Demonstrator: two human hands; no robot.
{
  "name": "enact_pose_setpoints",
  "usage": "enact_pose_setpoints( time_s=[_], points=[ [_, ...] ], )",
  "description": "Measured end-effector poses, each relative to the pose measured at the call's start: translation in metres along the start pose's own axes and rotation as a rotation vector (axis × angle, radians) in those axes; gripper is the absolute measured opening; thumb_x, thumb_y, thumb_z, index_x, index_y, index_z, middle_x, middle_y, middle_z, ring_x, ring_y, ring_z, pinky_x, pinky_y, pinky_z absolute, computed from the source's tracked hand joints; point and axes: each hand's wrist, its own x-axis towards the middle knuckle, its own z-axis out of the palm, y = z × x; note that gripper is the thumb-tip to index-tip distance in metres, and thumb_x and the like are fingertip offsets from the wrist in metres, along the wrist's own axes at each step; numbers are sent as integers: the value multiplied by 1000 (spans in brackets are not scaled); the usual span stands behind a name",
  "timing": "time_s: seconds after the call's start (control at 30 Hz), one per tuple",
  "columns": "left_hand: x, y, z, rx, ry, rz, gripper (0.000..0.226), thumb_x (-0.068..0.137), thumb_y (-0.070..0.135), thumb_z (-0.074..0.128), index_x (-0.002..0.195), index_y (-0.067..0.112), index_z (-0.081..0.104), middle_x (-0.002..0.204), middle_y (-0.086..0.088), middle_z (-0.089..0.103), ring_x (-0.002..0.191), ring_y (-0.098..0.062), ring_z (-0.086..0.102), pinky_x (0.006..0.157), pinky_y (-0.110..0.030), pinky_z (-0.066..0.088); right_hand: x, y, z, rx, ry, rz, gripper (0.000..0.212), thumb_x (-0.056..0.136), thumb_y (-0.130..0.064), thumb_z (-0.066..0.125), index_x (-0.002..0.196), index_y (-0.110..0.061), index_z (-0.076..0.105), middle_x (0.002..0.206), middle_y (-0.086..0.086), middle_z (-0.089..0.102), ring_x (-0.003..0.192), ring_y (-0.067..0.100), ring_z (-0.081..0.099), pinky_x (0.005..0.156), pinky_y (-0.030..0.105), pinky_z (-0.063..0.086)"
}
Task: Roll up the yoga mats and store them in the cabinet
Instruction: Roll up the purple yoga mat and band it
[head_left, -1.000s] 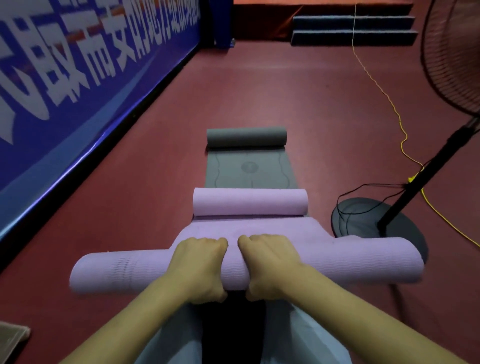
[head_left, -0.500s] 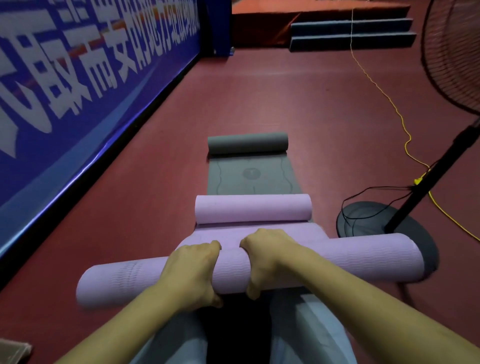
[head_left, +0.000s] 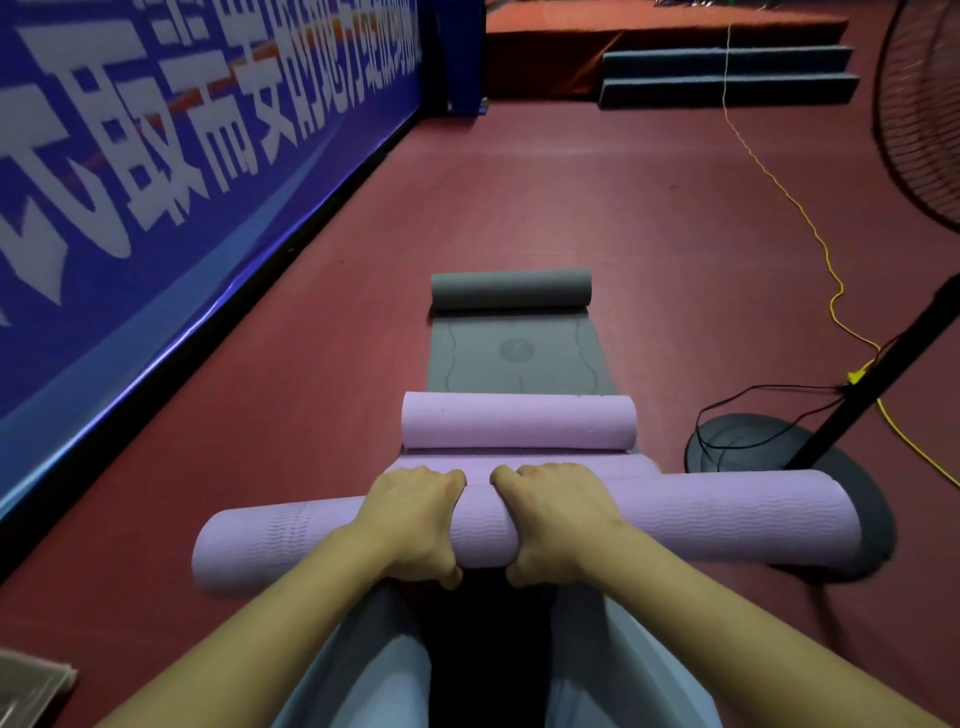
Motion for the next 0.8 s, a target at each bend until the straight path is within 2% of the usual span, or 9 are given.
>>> enact_pose_setpoints(
  time_s=[0.13, 0.27, 0.4, 0.47, 0.6, 0.7, 0.8],
  points=[
    [-8, 2, 1, -29, 13, -12, 68, 57, 56, 85, 98, 27, 38, 108, 2, 67, 98, -27, 62, 67, -36, 35, -5, -5, -3, -8, 3, 18, 65, 64, -53, 80, 100, -23, 35, 105, 1, 64, 94, 30, 63, 67, 35, 31],
    [-19, 5, 0, -23, 30, -9, 67, 56, 55, 85, 98, 27, 40, 106, 2, 67, 96, -27, 62, 67, -35, 37, -13, -11, -6, 10, -4, 63, 66, 61, -54, 81, 107, -22, 45, 103, -1, 66, 91, 28, 64, 64, 34, 35],
    [-34, 10, -7, 36, 62, 8, 72, 56, 57, 85, 112, 27, 51, 110, -3, 69, 99, -30, 66, 68, -34, 39, -26, -18, -12, 2, 22, 77, 74, 57, -55, 83, 115, -22, 52, 105, 0, 67, 92, 27, 65, 66, 33, 39],
    [-42, 13, -11, 51, 76, 16, 73, 54, 58, 84, 113, 27, 54, 109, -3, 70, 98, -30, 67, 68, -34, 41, -32, -21, -15, -3, 29, 82, 76, 54, -54, 85, 116, -22, 54, 105, 0, 68, 91, 27, 66, 66, 33, 39],
    [-55, 22, -18, 17, 56, 38, 70, 51, 58, 84, 109, 28, 57, 102, 2, 71, 91, -26, 67, 66, -33, 43, -45, -23, -20, -3, -19, 98, 78, 52, -54, 86, 117, -23, 55, 99, -3, 67, 84, 24, 63, 63, 33, 38],
    [-71, 31, -24, 25, 24, 52, 66, 51, 58, 84, 104, 28, 57, 97, 4, 69, 77, -24, 56, 64, -33, 41, -63, -26, -24, 9, -41, 96, 74, 49, -55, 86, 109, -24, 55, 91, -4, 64, 74, 24, 55, 60, 33, 37],
    [-87, 39, -26, 21, -20, 87, 64, 52, 57, 84, 100, 27, 54, 95, 3, 66, 75, -23, 50, 64, -33, 40, -82, -29, -29, 8, -84, 90, 76, 49, -58, 84, 111, -25, 55, 83, -5, 52, 73, 24, 49, 61, 33, 36]
  ],
)
